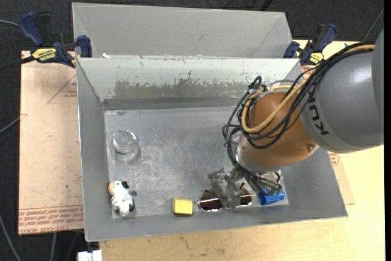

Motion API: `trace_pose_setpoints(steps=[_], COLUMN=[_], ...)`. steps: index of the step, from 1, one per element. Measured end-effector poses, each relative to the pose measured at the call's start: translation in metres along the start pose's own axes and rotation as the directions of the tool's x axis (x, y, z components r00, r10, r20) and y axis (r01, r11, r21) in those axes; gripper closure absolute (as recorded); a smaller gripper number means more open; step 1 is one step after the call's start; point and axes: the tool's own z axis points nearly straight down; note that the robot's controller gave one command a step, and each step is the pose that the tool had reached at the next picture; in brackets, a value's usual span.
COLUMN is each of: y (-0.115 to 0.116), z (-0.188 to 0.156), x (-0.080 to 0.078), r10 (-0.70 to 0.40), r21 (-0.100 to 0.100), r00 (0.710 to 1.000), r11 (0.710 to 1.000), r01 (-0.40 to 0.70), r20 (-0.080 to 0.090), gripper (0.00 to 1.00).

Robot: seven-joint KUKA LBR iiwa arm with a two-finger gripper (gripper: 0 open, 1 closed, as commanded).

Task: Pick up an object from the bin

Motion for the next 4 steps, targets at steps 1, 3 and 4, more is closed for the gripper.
trace_pose_setpoints(steps=[1, 3, 4], y=[0.001, 0.001, 0.001], z=[-0.004, -0.047, -0.07], x=[0.001, 0.001, 0.002], r10=[0.0, 0.001, 0.0], r21=[-0.001, -0.004, -0.005], r00=[1.0, 1.0, 1.0], r11=[1.0, 1.0, 1.0], r01=[0.0, -0.001, 0.0], r20=[-0.003, -0.012, -0.014], gripper=[1.0, 1.0, 1.0])
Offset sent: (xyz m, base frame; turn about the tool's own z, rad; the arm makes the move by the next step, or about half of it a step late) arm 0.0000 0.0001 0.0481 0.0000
